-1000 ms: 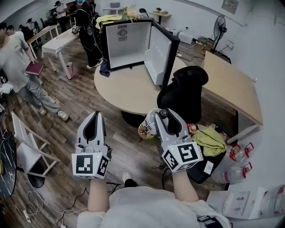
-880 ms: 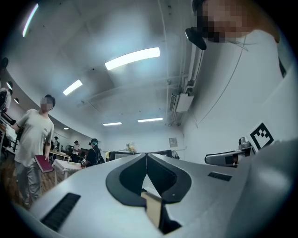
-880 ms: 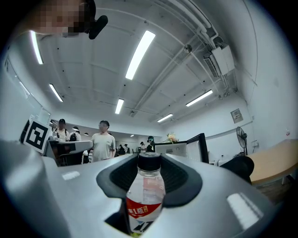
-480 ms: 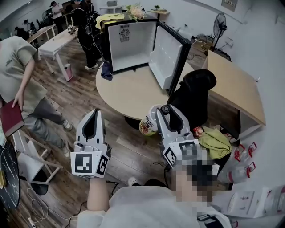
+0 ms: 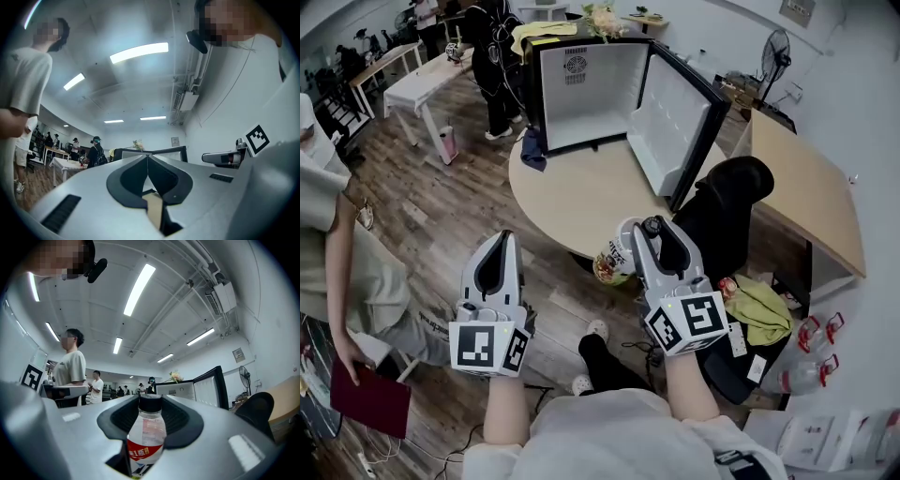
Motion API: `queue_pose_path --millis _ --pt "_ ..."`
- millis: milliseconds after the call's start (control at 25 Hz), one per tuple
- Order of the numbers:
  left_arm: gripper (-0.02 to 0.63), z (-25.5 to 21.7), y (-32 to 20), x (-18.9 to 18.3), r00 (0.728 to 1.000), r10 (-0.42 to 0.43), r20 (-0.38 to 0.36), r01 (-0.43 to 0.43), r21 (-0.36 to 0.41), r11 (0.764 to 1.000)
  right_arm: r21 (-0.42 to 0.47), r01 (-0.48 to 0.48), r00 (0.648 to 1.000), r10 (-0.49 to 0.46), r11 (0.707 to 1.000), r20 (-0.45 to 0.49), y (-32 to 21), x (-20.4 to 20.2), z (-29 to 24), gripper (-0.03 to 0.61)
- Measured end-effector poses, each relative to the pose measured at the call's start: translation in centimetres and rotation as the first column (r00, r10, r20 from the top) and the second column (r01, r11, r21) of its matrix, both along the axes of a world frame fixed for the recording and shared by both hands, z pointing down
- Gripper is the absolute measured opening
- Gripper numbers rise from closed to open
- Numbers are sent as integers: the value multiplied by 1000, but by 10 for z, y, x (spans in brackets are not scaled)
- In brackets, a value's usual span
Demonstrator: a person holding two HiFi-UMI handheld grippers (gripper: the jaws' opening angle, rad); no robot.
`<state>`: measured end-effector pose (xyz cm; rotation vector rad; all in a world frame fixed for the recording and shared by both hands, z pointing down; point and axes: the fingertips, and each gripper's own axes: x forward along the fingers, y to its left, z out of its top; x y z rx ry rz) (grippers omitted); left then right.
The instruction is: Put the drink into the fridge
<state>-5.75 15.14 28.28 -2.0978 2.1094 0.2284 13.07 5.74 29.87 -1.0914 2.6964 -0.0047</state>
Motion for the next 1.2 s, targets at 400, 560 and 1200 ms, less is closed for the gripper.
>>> queue_pose_path --millis 400,560,1200 --pt "9 -8 -91 -44 1000 -21 5 21 11 1000 5 27 1000 -27 1000 9 -94 -49 -1 158" --pt "9 -14 -131 -55 1000 -21 7 21 23 1000 11 33 999 -33 999 14 -135 -64 -7 158" --pt "9 -17 -236 -75 999 -33 1 33 44 998 17 68 998 -68 998 10 -242 -96 -8 158"
